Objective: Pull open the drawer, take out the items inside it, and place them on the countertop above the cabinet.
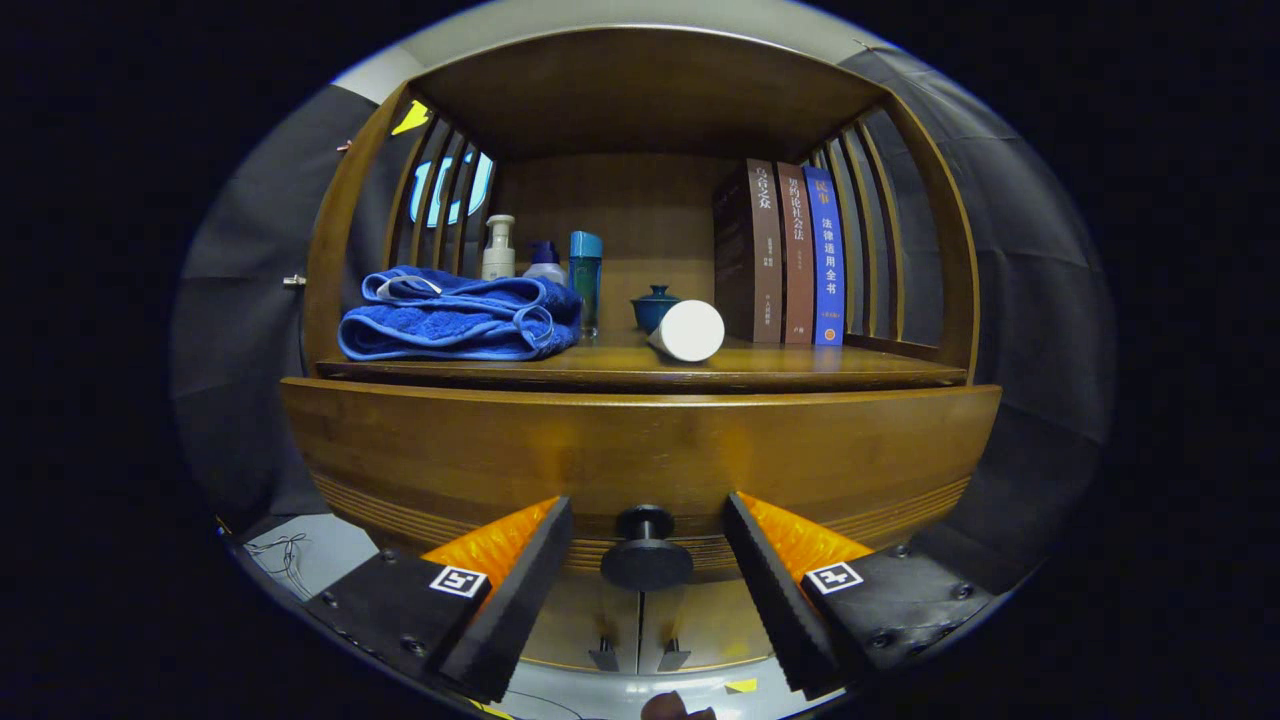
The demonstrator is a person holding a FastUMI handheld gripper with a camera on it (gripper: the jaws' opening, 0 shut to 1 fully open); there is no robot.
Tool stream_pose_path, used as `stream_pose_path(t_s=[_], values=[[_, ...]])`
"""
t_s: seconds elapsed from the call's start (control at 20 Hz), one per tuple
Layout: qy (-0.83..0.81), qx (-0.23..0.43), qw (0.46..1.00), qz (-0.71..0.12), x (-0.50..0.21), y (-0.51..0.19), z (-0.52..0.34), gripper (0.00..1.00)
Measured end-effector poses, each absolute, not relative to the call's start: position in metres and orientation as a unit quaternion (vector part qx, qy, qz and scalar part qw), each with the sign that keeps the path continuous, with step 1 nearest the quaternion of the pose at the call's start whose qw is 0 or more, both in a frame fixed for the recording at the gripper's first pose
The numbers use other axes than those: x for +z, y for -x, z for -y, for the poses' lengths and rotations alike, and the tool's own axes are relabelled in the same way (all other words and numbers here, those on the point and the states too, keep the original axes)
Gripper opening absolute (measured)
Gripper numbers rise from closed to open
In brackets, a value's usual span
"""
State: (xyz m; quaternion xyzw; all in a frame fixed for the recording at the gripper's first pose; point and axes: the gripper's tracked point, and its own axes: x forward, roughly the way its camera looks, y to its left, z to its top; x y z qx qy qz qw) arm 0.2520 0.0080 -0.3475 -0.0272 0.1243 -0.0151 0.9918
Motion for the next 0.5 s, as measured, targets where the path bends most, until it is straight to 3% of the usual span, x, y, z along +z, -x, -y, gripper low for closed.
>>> stream_pose_path(t_s=[0.5], values=[[0.028,-0.016,0.991,-0.133,-0.349,-0.273,-0.009,1.0]])
